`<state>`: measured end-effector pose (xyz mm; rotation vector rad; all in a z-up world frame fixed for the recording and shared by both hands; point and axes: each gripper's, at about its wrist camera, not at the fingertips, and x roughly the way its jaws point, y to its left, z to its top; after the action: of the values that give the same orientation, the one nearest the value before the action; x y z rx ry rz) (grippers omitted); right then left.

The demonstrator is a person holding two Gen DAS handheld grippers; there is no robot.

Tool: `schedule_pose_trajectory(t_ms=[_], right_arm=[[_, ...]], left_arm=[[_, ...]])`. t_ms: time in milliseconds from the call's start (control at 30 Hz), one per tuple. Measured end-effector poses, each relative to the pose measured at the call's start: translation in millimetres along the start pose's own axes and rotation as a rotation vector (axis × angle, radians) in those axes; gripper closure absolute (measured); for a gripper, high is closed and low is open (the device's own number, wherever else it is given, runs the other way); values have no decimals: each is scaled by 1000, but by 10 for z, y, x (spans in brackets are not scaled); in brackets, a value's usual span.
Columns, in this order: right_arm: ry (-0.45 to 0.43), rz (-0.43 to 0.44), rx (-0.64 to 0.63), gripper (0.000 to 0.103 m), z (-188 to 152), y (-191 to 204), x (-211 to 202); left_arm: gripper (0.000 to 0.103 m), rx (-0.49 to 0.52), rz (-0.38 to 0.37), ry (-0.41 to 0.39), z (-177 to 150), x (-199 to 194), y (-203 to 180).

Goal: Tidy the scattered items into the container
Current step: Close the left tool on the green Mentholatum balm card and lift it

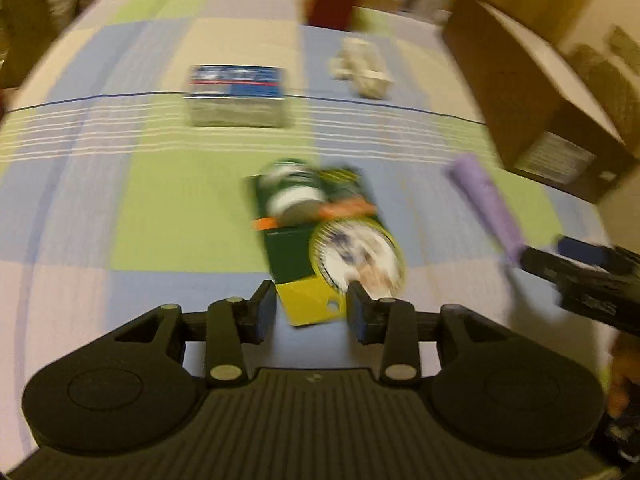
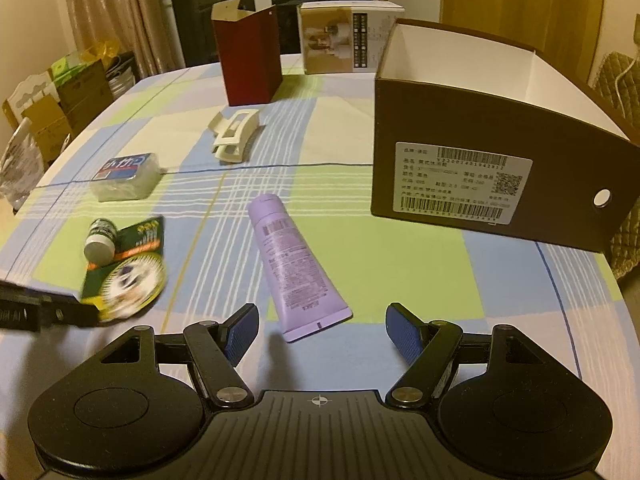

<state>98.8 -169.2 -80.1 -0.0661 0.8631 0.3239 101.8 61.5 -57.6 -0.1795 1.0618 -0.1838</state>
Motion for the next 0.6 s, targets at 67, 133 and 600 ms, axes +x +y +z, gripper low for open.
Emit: schedule_pose_trajectory(t_ms=[67, 133, 600], right_arm=[[-1, -1, 4, 27, 0, -10, 3], [-3, -1, 5, 27, -2, -18, 0], [-3, 14, 13, 27, 24, -68, 40]], left_arm=[[70, 9, -101, -27, -27, -21, -83], [70, 28, -134, -60, -36, -78, -141], [65, 446, 205, -144, 224, 104, -236]])
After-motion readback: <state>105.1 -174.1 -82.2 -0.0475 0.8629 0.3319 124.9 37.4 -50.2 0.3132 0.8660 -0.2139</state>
